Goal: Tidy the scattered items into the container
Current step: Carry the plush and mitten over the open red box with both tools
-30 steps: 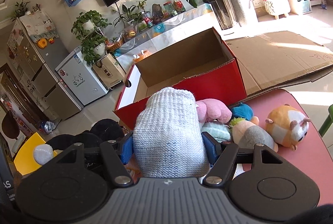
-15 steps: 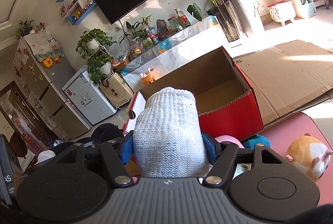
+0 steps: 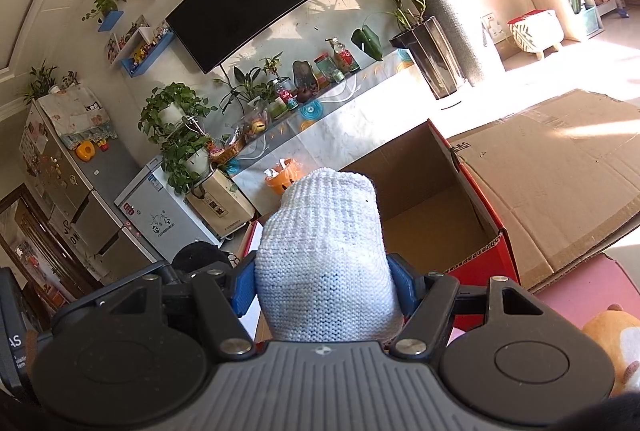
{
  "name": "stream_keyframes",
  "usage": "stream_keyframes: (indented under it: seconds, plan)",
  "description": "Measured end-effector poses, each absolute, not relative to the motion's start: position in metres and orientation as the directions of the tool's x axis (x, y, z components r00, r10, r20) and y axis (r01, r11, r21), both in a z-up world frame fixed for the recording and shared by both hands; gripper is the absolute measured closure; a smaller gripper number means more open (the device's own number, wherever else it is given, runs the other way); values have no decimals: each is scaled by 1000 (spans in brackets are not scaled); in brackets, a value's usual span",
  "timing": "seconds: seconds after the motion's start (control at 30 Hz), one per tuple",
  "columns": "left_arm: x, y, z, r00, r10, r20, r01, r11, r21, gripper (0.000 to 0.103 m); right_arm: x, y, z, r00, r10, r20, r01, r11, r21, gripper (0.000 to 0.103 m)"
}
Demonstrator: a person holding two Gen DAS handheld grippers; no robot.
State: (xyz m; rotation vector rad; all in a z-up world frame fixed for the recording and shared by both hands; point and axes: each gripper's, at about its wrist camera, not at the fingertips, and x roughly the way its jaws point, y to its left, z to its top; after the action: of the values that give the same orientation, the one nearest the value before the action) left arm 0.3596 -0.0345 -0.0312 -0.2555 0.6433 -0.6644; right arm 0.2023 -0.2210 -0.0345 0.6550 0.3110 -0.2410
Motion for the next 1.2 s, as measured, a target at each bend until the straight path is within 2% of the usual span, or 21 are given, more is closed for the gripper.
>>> stream_keyframes:
  seconds: [0.4, 0.9, 1.2]
  plan:
    - [404, -43, -45, 612, -636, -470, 402, 762, -508, 44, 251, -230, -40, 922, -150, -358, 333, 778, 533, 36]
    - [426, -54, -79, 604, -588, -539, 352, 803, -481, 44, 288, -234, -73, 879, -166, -446, 408, 745, 527, 36]
    - [429, -63, -90, 590, -581, -561, 366, 812, -455, 44, 302, -223, -76, 851, -214, -480, 437, 795, 420, 36]
